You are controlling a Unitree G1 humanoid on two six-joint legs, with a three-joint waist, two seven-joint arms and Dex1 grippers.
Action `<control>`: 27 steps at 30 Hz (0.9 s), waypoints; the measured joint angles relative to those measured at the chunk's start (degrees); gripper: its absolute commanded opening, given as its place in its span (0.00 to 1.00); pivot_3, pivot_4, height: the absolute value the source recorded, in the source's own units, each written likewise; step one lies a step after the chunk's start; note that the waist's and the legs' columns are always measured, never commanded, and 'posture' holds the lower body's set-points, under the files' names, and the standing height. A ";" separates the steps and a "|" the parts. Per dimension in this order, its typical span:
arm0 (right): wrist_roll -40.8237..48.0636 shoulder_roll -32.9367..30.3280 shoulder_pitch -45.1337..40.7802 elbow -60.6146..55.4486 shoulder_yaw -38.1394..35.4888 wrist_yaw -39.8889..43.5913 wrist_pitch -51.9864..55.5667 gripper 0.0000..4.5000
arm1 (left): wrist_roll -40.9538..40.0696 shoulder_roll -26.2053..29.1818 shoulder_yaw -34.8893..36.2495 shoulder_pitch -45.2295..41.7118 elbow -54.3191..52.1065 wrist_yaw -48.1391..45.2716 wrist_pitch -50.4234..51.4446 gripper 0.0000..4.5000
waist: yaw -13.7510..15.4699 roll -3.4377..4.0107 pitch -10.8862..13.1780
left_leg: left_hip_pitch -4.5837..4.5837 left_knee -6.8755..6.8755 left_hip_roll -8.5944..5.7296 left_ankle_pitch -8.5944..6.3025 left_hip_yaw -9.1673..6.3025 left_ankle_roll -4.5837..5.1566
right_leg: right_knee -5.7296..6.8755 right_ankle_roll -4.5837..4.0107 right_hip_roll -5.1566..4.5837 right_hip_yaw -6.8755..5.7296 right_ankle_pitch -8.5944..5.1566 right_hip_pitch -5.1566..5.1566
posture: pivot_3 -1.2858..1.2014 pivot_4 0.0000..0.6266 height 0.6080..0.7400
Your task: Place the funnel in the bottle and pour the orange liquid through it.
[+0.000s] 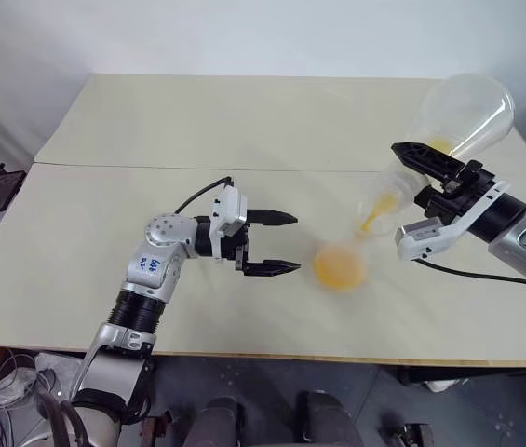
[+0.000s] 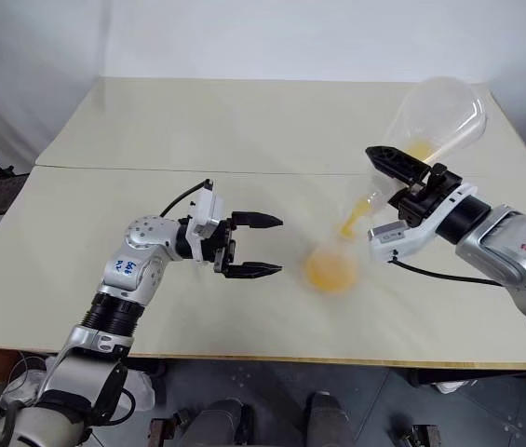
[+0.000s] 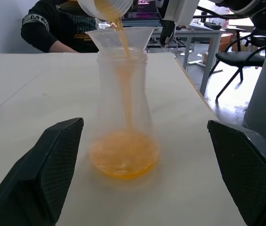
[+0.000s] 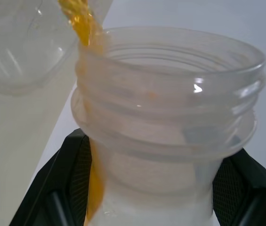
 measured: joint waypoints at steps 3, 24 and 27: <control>-0.41 0.00 -0.22 0.14 0.00 -0.26 -0.24 0.63 | 0.00 0.00 0.00 0.00 0.00 0.01 0.00 1.00 | -0.02 0.00 0.00 | 0.00 0.00 0.00 0.00 0.00 0.00 | 0.00 0.00 0.00 0.00 0.00 0.00 | 0.52 0.24 1.00; -2.91 -0.07 -2.21 2.30 0.51 -1.66 -2.76 0.63 | 0.00 -0.04 0.00 -0.04 0.89 0.46 -0.02 1.00 | -0.01 0.00 0.00 | 0.00 0.00 0.00 0.00 0.01 0.00 | 0.01 0.00 0.00 0.00 0.00 0.00 | 0.52 0.24 1.00; -3.37 -0.07 -2.21 2.45 0.51 -1.97 -2.81 0.63 | 0.00 -0.03 0.00 -0.04 0.89 0.45 -0.02 1.00 | -0.03 0.00 0.00 | 0.00 0.00 0.00 0.00 0.01 0.00 | 0.01 0.00 0.00 0.00 0.00 -0.01 | 0.52 0.24 1.00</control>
